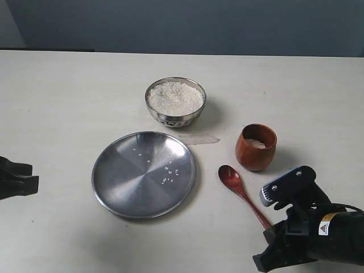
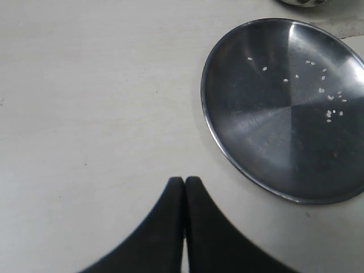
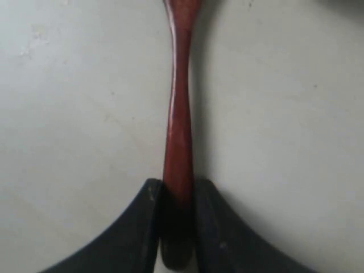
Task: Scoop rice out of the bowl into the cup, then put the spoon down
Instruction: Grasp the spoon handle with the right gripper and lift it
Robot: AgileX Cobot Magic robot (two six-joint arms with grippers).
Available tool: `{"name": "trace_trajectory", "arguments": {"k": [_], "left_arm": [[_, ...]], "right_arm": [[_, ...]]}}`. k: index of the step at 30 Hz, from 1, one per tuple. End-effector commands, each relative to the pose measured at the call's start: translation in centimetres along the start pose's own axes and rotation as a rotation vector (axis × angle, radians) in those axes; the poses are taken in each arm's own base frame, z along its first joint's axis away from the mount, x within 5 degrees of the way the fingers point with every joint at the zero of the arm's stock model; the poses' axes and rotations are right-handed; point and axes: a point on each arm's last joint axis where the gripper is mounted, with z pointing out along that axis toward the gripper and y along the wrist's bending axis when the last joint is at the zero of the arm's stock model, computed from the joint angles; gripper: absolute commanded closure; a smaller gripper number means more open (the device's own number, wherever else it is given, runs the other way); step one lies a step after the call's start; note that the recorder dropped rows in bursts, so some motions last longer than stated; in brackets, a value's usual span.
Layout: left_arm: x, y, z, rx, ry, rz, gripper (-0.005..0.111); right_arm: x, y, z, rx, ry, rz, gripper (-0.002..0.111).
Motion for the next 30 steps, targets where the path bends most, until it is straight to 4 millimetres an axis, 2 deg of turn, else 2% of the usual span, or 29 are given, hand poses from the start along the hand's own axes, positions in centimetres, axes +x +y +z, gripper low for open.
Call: {"name": "trace_trajectory", "arguments": {"k": [1, 12, 21, 25, 30], "left_arm": [[-0.3, -0.1, -0.1, 0.004, -0.013, -0.006, 0.106], [-0.2, -0.1, -0.1, 0.008, -0.01, -0.014, 0.106], [-0.2, -0.1, -0.1, 0.011, -0.009, -0.02, 0.106], [-0.2, -0.2, -0.1, 0.014, -0.005, -0.024, 0.106], [-0.2, -0.2, -0.1, 0.016, -0.005, -0.028, 0.106]], "right_arm": [[-0.3, 0.4, 0.1, -0.029, 0.061, 0.004, 0.109], [-5.3, 2.1, -1.1, -0.13, 0.065, -0.021, 0.109], [-11.5, 2.9, -5.7, -0.151, -0.144, -0.085, 0.109], [-15.2, 2.3, -7.7, -0.036, -0.165, -0.11, 0.109], [-19.6, 0.9, -8.4, 0.208, -0.04, -0.23, 0.109]]}}
